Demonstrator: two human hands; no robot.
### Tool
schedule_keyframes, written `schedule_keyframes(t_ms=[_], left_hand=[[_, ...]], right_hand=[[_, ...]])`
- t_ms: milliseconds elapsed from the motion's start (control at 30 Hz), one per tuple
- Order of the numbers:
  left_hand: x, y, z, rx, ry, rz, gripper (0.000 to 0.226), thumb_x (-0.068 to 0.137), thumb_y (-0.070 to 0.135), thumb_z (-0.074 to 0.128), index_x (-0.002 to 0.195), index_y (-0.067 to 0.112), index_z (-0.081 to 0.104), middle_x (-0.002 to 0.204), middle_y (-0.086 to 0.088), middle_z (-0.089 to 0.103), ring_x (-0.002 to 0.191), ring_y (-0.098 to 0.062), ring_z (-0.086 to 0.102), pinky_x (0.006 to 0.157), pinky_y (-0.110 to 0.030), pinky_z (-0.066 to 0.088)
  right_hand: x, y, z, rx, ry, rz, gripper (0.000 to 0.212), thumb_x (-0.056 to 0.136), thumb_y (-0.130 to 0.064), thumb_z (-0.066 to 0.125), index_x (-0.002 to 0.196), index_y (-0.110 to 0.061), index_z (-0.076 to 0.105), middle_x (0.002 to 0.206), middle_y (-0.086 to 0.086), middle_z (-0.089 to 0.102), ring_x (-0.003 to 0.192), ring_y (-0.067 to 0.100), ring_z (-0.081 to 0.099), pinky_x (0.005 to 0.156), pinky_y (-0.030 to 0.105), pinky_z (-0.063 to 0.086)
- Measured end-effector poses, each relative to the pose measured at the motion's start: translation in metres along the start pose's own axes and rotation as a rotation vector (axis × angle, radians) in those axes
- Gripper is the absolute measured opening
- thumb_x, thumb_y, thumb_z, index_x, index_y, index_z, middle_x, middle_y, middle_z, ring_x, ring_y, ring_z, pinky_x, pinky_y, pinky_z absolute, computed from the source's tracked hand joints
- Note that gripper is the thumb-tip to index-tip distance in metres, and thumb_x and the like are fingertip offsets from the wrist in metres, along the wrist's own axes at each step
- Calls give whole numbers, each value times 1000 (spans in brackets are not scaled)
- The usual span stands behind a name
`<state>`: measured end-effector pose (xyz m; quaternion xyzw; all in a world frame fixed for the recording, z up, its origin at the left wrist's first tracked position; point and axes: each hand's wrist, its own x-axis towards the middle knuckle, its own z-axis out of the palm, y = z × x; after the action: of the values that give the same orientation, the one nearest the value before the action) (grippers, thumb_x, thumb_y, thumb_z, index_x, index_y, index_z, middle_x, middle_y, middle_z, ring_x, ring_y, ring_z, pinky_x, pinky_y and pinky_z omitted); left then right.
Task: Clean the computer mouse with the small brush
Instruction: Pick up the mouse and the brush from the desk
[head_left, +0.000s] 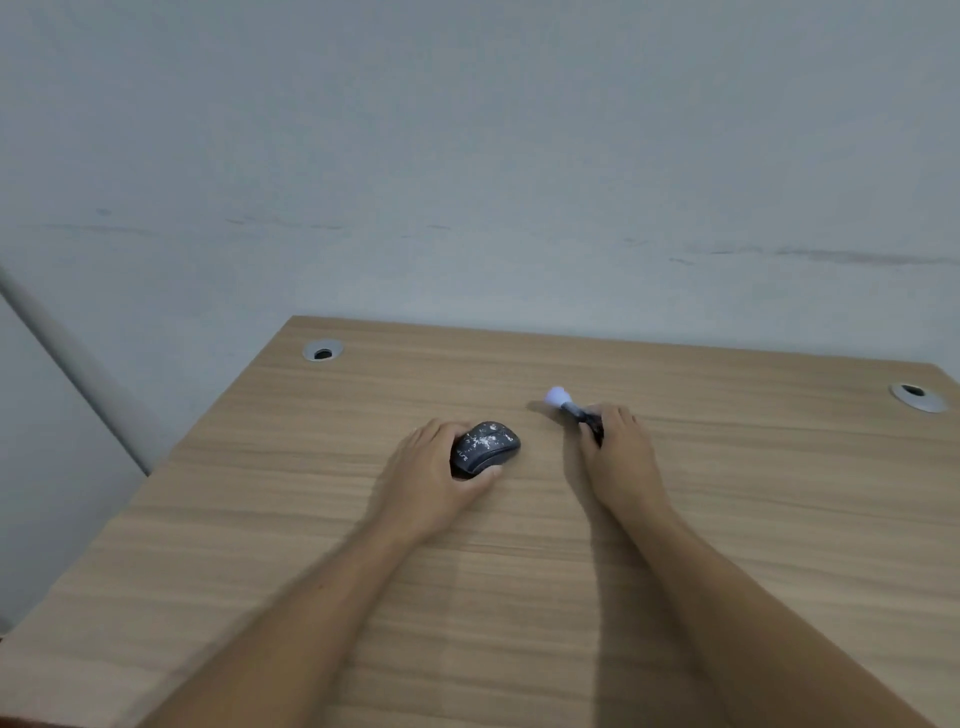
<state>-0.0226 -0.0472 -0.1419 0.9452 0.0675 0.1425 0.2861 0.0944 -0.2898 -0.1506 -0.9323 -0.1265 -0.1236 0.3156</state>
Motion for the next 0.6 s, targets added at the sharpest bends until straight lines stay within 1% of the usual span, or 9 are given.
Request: schedule_keyframes(t_ms=[100,167,267,367,433,500,533,600], left_hand=[[9,-7,-1,-21,-11,-9,62,84,74,72,131,34,68,127,22,67,121,-9,62,109,-36,51],[14,-10,-1,-39,1,2,61,82,73,73,129,34,70,124,22,67,118,-9,63,108,-38,52],[19,-15,0,-65,22,11,62,79,73,75,129,36,71,124,23,68,118,-9,63,108,-40,52],[22,-20,2,-140,35,19,63,75,73,79,127,38,73,121,23,69,117,-7,64,107,-38,53],[24,-22,1,-183,26,25,63,75,73,81,127,38,74,120,24,70,117,-5,65,106,-35,53],[25,-24,-1,-220,-2,39,63,76,69,86,130,38,75,122,25,72,120,-3,65,108,-34,53],[26,-25,-2,-233,-13,45,63,77,66,88,131,37,75,123,24,73,121,-3,66,109,-34,53],[26,-26,-3,-251,-23,53,60,80,57,93,133,36,75,125,22,74,122,-3,66,110,-35,53]], right_hand=[[4,-2,1,63,5,-21,9,108,-16,62,107,-11,69,102,3,67,101,33,60,81,34,36],[3,-4,-2,128,6,-6,7,108,-19,62,107,-14,67,98,-4,64,97,27,59,76,29,32],[0,-6,-8,234,34,33,8,107,-24,65,110,-17,66,98,-6,71,86,18,64,69,26,40],[-4,-8,-12,303,80,56,4,105,-27,68,107,-23,66,90,-15,72,76,-6,65,64,9,43],[-5,-9,-15,326,107,56,3,104,-29,70,105,-28,68,88,-18,72,76,-14,63,67,3,43],[-5,-9,-16,355,112,64,6,104,-35,70,105,-29,71,91,-17,74,78,-12,65,69,4,44],[-6,-10,-15,373,108,68,9,104,-38,70,106,-29,73,93,-17,76,81,-9,67,70,6,45],[-6,-13,-12,403,105,77,12,104,-40,69,106,-29,74,95,-16,77,87,0,71,74,17,48]])
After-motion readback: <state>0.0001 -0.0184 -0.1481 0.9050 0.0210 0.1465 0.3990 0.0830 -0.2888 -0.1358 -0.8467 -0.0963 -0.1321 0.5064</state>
